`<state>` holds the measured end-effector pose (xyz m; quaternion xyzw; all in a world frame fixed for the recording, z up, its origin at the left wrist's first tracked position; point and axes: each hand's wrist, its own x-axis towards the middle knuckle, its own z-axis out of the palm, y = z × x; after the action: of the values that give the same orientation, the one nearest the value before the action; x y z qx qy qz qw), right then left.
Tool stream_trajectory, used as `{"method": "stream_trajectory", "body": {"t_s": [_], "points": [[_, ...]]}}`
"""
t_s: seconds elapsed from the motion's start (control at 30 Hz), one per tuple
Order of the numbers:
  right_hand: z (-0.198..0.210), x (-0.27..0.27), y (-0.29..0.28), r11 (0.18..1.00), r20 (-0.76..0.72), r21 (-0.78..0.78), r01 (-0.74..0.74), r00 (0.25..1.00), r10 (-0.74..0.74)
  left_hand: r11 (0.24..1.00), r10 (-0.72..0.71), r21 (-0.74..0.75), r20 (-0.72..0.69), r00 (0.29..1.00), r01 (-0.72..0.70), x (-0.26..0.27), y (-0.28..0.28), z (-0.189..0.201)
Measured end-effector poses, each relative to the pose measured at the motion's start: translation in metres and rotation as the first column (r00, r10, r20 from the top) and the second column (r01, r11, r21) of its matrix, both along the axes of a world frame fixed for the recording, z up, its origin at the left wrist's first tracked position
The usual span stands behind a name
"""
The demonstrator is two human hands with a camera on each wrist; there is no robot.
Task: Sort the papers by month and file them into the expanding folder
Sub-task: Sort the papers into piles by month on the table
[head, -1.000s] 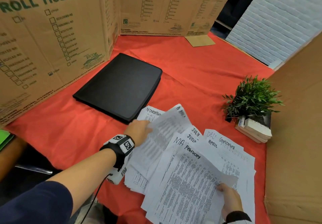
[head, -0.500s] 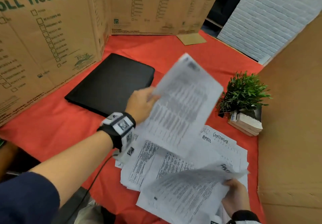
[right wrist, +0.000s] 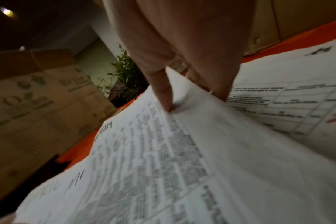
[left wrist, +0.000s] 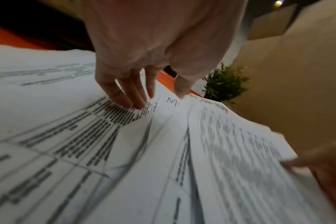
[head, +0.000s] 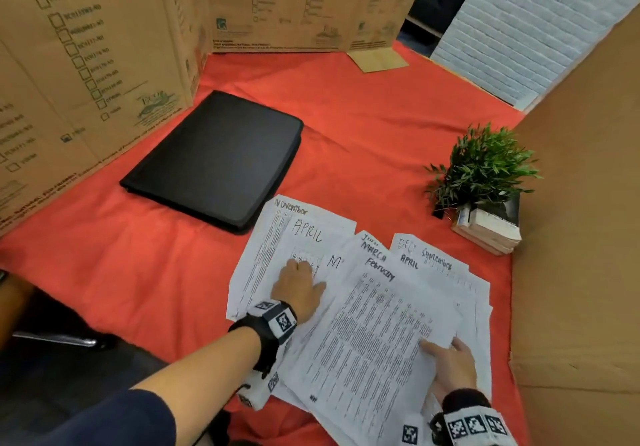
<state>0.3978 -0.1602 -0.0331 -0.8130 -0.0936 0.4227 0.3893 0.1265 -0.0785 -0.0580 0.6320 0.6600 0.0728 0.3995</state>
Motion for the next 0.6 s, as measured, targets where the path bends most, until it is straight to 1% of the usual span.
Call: {"method": "stream_trajectory", "body": {"t_s": [0.03, 0.1, 0.2, 0.3, 0.4, 0.5, 0.6], "points": [[0.003, -0.003, -0.002, 1.0, 0.043, -0.023, -0.001, 0.999, 0.002, 0.999, 0.044, 0.011, 0.006, 0.999, -0.044, 0.0, 0.0, -0.002], [0.002, -0.003, -0.005, 0.997, 0.083, -0.074, -0.033, 0.996, 0.039, 0.998, 0.049, -0.034, 0.027, 0.998, -0.048, 0.002, 0.001, 0.0], [0.006, -0.01, -0.005, 0.994, -0.022, -0.097, -0.04, 0.999, 0.038, 0.993, -0.02, -0.117, 0.001, 1.0, 0.02, 0.007, 0.003, -0.001], [0.016, -0.017, -0.002, 0.994, -0.058, -0.079, -0.079, 0.996, 0.075, 0.994, -0.018, -0.104, 0.023, 1.0, 0.02, 0.009, 0.003, 0.002], [0.02, -0.019, -0.003, 0.998, -0.103, -0.051, -0.041, 0.994, 0.036, 0.998, 0.031, -0.062, 0.092, 0.995, -0.025, 0.01, 0.002, 0.005], [0.018, -0.019, -0.007, 0.999, -0.128, 0.001, 0.051, 0.99, -0.05, 0.996, 0.083, -0.048, 0.094, 0.992, -0.078, 0.007, 0.002, 0.008], [0.017, -0.018, -0.009, 0.992, -0.214, 0.064, 0.111, 0.972, -0.095, 0.994, 0.099, -0.054, 0.134, 0.986, -0.093, 0.005, 0.002, 0.008]]}}
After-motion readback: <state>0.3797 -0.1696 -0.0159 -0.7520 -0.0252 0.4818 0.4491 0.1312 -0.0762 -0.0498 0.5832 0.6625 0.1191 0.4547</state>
